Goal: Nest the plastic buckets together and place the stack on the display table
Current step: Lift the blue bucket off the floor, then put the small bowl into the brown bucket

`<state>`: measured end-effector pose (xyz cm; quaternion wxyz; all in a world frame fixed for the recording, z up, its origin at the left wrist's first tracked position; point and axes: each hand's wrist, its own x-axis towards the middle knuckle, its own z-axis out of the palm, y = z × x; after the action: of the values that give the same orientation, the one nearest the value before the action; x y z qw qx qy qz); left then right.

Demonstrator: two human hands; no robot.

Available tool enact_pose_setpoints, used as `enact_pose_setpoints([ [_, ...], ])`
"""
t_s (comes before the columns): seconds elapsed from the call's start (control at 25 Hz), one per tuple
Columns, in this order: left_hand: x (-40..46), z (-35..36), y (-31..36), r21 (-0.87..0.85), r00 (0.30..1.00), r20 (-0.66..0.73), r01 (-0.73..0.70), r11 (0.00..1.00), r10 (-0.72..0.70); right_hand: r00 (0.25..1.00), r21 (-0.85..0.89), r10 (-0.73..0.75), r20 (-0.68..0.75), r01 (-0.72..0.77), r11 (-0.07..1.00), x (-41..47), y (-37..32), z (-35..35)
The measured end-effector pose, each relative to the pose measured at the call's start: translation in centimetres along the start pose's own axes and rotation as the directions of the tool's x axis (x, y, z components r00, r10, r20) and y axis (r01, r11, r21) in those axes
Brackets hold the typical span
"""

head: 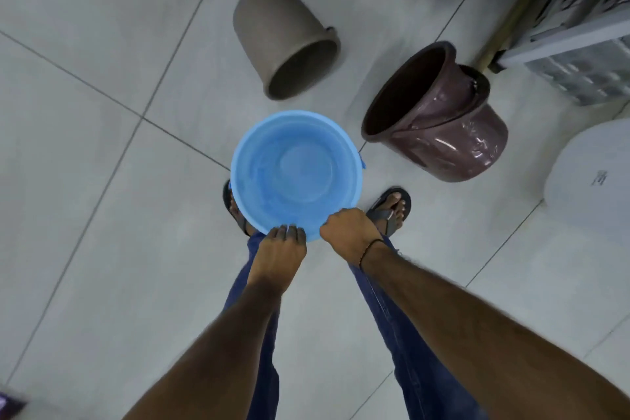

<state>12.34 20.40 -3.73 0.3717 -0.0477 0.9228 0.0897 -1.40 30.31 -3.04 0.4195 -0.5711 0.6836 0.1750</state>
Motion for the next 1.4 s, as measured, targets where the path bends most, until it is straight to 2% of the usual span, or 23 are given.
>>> enact_pose_setpoints([
  [0.12,0.2,3.9,2.4,-0.029,0.999,0.046,0.024,0.999,-0.022,0.998,-0.038,-0.050,0.024,0.051,0.998,0.8,-0.5,3.8],
  [0.28,0.0,4.5,3.0,-0.094,0.991,0.082,0.113,0.989,-0.105,0.999,-0.113,-0.035,-0.014,0.033,0.993,0.7,-0.9,5.4],
  [0.44,-0.7,1.0,2.7,-0.176,0.999,0.011,0.041,0.983,-0.040,0.993,-0.122,0.007,-0.116,-0.021,0.992,-2.3,1.2,1.6],
  [0.52,-0.1,-2.6,3.1,-0.296,0.998,-0.006,0.056,0.953,-0.061,0.986,-0.085,0.066,-0.151,-0.080,0.993,-3.9,3.5,-1.4],
  [0.68,4.6,-9.8,5.9,-0.575,0.978,-0.124,0.065,0.815,-0.165,0.953,-0.087,0.201,-0.227,-0.225,0.970,-5.5,11.4,-6.4],
  [0.8,11.7,-11.8,8.2,-0.794,0.947,-0.113,0.095,0.601,-0.299,0.960,-0.251,0.156,-0.231,-0.214,0.944,-2.8,18.3,-8.0],
  [0.88,17.2,-11.7,9.0,-0.881,0.912,-0.088,0.116,0.458,-0.401,0.984,-0.389,0.114,-0.134,-0.158,0.908,0.1,22.0,-8.4],
  [0.96,22.2,-10.7,10.1,-0.920,0.903,-0.064,0.111,0.375,-0.425,0.993,-0.456,0.115,-0.020,-0.112,0.883,2.1,25.2,-7.7],
  [1.04,24.9,-9.4,10.9,-0.916,0.918,-0.079,0.088,0.392,-0.389,0.993,-0.415,0.115,0.033,-0.091,0.905,2.8,27.1,-6.7],
  [1.2,25.9,-8.7,12.3,-0.884,0.925,-0.191,-0.016,0.466,-0.329,0.999,-0.309,0.025,0.030,-0.015,0.951,2.0,28.8,-6.1],
  [1.32,23.9,-10.7,13.1,-0.815,0.919,-0.252,-0.033,0.579,-0.303,0.999,-0.256,-0.031,-0.042,0.019,0.966,-1.0,29.3,-6.3],
  [1.4,22.4,-12.6,13.4,-0.720,0.898,-0.330,-0.039,0.693,-0.292,0.991,-0.235,-0.043,-0.127,0.012,0.972,-3.8,29.6,-6.4],
])
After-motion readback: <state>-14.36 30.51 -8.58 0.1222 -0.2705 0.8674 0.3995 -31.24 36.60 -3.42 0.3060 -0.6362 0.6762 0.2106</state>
